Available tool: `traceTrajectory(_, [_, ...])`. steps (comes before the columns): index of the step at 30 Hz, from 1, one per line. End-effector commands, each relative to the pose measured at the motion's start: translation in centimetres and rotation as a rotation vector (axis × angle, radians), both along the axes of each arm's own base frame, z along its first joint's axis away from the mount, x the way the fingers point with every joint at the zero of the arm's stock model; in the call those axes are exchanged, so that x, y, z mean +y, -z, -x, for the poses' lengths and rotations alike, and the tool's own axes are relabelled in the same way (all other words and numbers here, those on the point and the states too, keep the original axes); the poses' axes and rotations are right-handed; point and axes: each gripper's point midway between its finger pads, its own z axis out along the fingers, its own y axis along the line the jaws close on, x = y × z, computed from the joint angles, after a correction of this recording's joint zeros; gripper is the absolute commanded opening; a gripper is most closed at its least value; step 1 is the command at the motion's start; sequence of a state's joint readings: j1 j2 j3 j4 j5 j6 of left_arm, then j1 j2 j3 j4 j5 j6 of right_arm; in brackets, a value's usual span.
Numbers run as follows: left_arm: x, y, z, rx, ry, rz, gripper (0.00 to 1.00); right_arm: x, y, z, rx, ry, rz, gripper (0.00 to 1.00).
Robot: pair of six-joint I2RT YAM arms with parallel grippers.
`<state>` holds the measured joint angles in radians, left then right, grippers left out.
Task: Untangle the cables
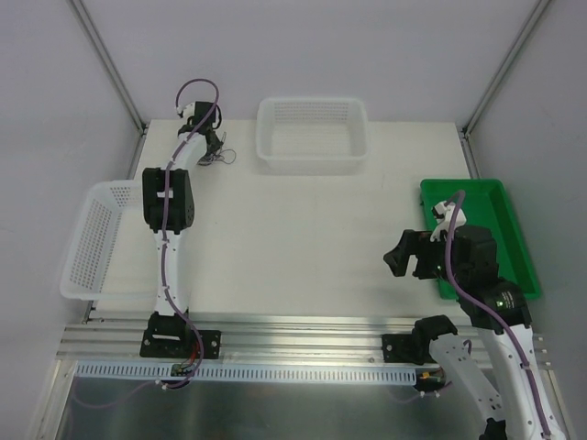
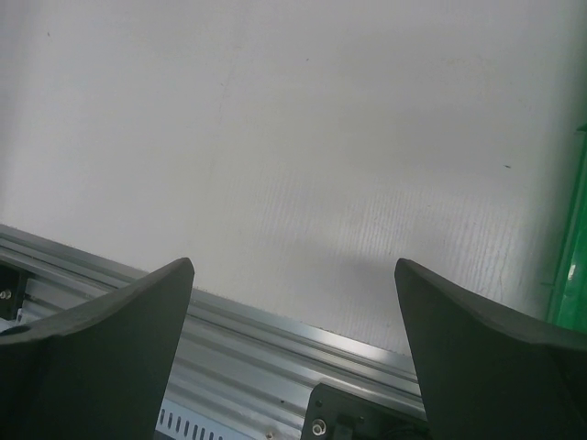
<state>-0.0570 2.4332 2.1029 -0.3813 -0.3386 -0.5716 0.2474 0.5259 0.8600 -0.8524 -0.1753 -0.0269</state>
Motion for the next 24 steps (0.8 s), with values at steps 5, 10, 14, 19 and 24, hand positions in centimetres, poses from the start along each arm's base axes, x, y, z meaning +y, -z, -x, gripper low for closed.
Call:
traceTrajectory(5, [-1.1,-1.6,1.7,0.007,0.086,0.050,0.00,1.3,-1.1,0.2,-0.053,-0.067,-0.051,0.97])
traceTrajectory(10, [-4.8,-2.2,7.6,0.080,0.205,0.063,0.00,2.0,-1.4,0.2,-0.103,-0.083,-0.099,0.97])
traceTrajectory(14, [-9.4,-2.7,13.9,0.128,0.307,0.066,0.00,2.7,-1.7,0.2,-0.123,-0.089,-0.162,0.97])
traceTrajectory(19, [-14.4,-2.2,23.4,0.166,0.394,0.096,0.00,2.8,-1.7,-0.5,-0.145,-0.068,-0.179,0.97])
traceTrajectory(24, [-19.0,-0.4,32.0,0.217,0.553,0.111,0.00,3.9,-1.3,-1.6,-0.138,-0.087,-0.222,0.97])
